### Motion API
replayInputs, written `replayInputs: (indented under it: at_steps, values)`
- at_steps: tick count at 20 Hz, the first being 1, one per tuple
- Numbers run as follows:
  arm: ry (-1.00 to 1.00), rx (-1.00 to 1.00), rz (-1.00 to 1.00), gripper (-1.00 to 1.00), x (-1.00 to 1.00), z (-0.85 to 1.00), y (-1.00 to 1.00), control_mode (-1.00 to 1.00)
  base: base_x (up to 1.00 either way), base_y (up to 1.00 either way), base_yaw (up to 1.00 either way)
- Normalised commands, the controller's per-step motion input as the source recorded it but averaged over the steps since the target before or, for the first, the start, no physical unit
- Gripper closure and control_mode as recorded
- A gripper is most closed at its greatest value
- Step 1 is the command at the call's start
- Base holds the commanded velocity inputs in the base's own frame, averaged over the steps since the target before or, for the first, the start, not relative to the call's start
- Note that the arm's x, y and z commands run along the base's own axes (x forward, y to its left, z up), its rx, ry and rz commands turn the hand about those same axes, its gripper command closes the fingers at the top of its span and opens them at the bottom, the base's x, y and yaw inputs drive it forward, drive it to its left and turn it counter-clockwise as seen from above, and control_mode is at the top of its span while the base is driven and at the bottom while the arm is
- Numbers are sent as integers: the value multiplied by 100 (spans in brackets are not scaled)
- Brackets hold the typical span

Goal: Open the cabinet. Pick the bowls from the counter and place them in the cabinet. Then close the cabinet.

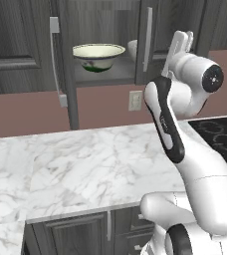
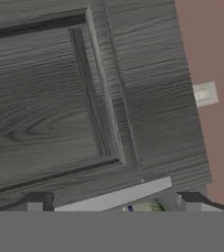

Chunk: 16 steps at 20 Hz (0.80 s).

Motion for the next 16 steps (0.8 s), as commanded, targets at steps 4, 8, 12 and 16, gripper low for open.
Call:
replayInputs:
  at_steps: [4,8,12,16]
  values:
    - [14,7,-11,-100,-100,8,-8,-100,0,0,0]
    - [9,0,-2,-100,-100,1,9,-100,0,0,0]
    - [3,0,0,-100,-100,0,16,-100,0,0,0]
    - [0,0,-1,-100,-100,0,18,-100,0,0,0]
